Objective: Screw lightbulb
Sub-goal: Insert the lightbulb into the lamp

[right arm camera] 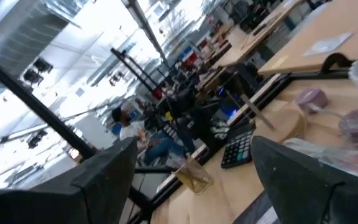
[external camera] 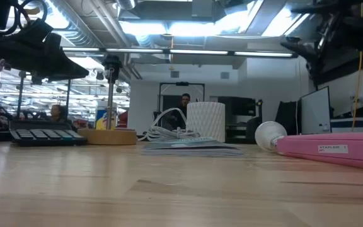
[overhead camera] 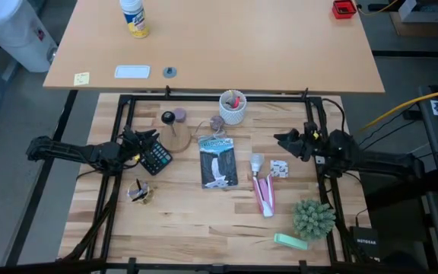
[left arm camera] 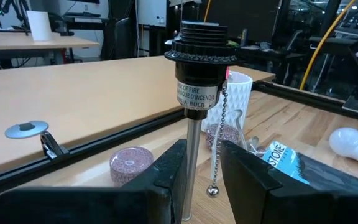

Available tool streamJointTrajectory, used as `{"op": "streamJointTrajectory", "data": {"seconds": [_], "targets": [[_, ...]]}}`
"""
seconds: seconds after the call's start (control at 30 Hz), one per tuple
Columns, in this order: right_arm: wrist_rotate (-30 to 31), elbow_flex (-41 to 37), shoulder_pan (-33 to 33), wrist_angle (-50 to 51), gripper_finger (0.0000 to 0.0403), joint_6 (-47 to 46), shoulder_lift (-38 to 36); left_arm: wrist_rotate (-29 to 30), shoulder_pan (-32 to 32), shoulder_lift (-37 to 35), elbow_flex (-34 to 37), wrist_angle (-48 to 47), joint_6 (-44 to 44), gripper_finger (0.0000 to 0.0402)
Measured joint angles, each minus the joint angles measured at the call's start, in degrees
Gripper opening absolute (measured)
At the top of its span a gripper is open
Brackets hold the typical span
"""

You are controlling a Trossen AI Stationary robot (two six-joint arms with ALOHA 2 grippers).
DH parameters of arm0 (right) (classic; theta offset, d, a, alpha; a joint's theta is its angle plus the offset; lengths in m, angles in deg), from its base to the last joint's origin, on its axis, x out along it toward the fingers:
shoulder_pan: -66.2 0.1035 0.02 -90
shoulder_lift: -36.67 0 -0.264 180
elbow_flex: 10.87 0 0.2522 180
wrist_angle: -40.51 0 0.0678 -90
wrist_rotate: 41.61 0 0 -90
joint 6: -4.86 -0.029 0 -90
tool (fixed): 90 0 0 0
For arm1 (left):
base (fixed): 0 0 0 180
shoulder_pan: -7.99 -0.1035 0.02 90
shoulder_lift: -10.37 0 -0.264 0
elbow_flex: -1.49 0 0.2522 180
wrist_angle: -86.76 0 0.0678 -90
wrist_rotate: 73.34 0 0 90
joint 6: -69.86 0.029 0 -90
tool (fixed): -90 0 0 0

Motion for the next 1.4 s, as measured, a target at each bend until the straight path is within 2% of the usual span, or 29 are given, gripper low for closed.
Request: {"op": "streamJointTrajectory", "data": {"seconds": [0.17,0.3,0.63,0.77,0.9,1.03,1.17,1.4], "targets": [[-3.24,5.14,0.02,0.83,0.0321,-3.95,6.89,0.00,0.00,0.00,0.01,-0.02,-0.36,0.0088],[-6.81,10.18,0.02,5.65,0.0321,-4.57,13.99,0.00,0.00,0.00,-0.01,0.00,-1.28,0.0088],[-7.10,21.33,0.02,8.39,0.0321,1.05,30.50,0.00,0.00,0.00,0.00,-0.02,-1.20,0.0088],[-8.28,23.38,0.02,8.57,0.0321,-0.34,34.94,0.00,0.00,0.00,0.02,-0.02,0.04,0.0088],[-10.40,24.44,0.04,11.51,0.0321,-8.51,38.19,0.00,0.00,0.00,0.01,-0.02,-0.11,0.0088],[-11.06,24.55,0.04,18.77,0.0321,-14.69,40.17,0.01,0.00,0.00,0.01,-0.02,-0.13,0.0088],[-11.07,24.55,0.04,25.90,0.0321,-15.24,41.15,0.01,0.00,0.00,0.01,-0.02,-0.13,0.0088],[-11.16,24.55,0.04,31.13,0.0321,-17.89,41.31,0.01,0.00,0.00,0.02,-0.02,-0.35,0.0088]]}}
